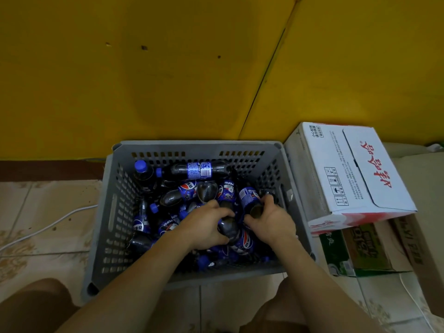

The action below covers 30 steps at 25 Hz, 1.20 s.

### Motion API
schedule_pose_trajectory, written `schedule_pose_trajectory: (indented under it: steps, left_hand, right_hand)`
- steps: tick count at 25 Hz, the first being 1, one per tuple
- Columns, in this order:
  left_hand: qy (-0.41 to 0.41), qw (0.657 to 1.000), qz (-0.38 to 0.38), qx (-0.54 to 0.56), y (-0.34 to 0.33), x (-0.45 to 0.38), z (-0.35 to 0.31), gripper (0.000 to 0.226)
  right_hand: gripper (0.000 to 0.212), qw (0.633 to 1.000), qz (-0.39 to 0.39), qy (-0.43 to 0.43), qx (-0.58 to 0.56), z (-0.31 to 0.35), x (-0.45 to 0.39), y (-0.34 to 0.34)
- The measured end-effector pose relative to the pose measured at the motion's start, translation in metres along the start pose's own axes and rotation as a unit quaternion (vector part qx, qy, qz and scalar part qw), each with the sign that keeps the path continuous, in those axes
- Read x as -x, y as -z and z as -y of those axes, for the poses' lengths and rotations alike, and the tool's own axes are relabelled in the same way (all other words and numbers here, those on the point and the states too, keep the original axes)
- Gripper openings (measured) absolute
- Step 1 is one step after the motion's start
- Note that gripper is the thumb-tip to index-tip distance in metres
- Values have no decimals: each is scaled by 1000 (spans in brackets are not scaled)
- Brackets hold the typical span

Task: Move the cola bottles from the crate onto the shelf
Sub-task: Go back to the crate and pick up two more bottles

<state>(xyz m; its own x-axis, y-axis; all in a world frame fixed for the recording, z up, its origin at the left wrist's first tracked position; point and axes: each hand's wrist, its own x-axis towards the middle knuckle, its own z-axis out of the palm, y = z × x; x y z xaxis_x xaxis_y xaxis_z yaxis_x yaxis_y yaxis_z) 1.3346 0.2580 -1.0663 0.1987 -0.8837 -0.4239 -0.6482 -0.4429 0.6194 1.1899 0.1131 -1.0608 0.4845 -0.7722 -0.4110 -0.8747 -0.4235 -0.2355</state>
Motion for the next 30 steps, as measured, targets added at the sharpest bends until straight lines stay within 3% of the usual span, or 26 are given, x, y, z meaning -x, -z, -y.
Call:
schedule_pose_trajectory:
  steps: [6,11,16,20,24,27,30]
  left_hand:
    - [-18,997,-43,66,13,-4,-6,63]
    - [-14,986,-84,145,21,-18,-10,59]
    - [5,962,-167,215,7,-32,-20,65]
    - [46,936,-199,287,-11,-33,-17,63]
    - [53,911,-159,376,-27,-34,-13,77]
    - [72,901,-153,399,-33,-36,-5,91]
    - [84,887,-173,420,-38,-31,-4,86]
  right_hand:
    - [55,999,-29,-2,13,9,3,52]
    - [61,997,-36,55,32,4,0,85]
    - [55,984,-65,112,-124,5,-12,60]
    - [61,952,-19,93,-290,-1,-20,38]
    - [80,943,43,112,-311,-7,-23,20]
    - [78,945,33,127,-299,-6,-26,7]
    - [72,950,17,117,-290,-8,-23,3]
